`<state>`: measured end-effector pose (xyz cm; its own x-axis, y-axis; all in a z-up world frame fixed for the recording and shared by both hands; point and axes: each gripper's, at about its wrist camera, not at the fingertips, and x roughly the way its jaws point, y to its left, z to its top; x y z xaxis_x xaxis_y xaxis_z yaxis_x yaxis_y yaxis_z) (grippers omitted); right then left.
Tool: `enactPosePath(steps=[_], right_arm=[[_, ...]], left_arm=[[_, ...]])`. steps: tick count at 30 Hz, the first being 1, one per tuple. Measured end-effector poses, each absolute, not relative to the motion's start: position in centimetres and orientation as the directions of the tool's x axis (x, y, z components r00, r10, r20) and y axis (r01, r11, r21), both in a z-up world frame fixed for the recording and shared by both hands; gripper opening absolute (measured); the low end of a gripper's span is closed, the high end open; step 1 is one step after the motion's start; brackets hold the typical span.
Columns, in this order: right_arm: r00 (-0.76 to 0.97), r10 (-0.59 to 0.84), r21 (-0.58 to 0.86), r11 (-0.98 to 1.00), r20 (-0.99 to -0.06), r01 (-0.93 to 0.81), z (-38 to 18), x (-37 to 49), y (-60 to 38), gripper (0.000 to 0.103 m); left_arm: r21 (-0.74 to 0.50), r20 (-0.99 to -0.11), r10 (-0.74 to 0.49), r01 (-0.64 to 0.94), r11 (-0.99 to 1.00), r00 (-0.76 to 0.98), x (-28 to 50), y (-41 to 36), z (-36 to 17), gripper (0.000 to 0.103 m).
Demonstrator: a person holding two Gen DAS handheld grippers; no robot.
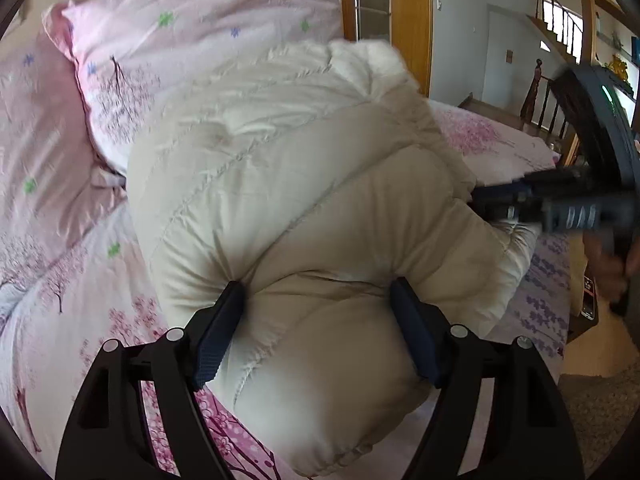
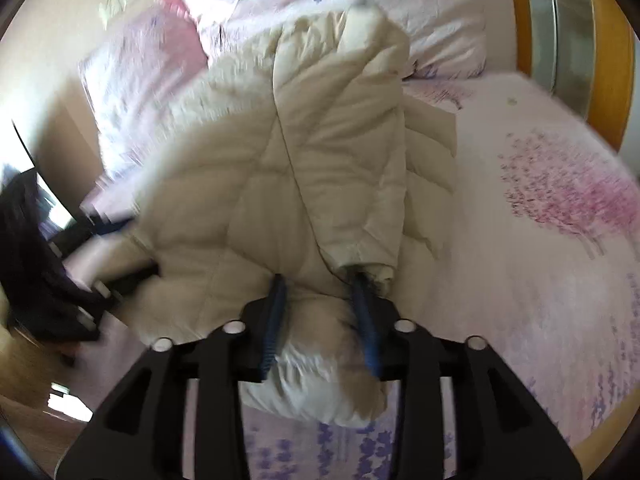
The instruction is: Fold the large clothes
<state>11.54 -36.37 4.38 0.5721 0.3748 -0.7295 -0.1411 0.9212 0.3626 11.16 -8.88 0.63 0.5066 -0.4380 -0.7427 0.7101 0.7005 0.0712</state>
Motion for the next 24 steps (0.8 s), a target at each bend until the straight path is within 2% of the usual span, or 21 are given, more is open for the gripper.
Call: enactPosePath(steps=[4,10,11,12,13,14,17,24], right_arm=[[0.635,0.441,0.533,0.845,-0.634,-0.055,6.8,14.6,-39.7,0.059],[0.674,0.404,0.575,0.817,-0.619,0.037,8.1,21.6,-40.8,0.06],[0.66,0.406,0.589,0.806,-0.631,0.067,7.5,22.8,-40.9,0.055],[0.651,0.417,0.601,0.795,-0.635,0.077,7.0,23.7,-41.1,0.032],[0.643,0.429,0.611,0.788,-0.634,0.076,6.7,24.1,-41.1,0.021],[0.634,0.438,0.616,0.784,-0.638,0.078,6.2,24.5,-41.0,0.017],[0.644,0.357,0.564,0.814,-0.677,0.142,5.5,24.2,-41.1,0.013],[0.54,0.266,0.454,0.855,-0.799,0.251,2.8,25.2,-40.5,0.015]], left_arm=[[0.053,-0.719,-0.458,0.698,0.714,0.523,11.0,-8.2,1.7,0.083],[0.049,-0.711,-0.452,0.68,0.732,0.538,10.9,-8.2,2.8,0.086],[0.044,-0.71,-0.453,0.676,0.736,0.539,10.9,-8.2,3.0,0.086],[0.038,-0.709,-0.453,0.671,0.741,0.541,10.9,-8.1,3.2,0.086],[0.03,-0.707,-0.452,0.662,0.749,0.543,11.0,-7.9,3.4,0.087],[0.025,-0.706,-0.45,0.655,0.756,0.546,10.9,-7.7,3.6,0.089],[-0.011,-0.702,-0.459,0.637,0.771,0.544,11.4,-7.0,4.0,0.09],[-0.062,-0.741,-0.453,0.621,0.781,0.496,12.6,-7.3,3.0,0.091]])
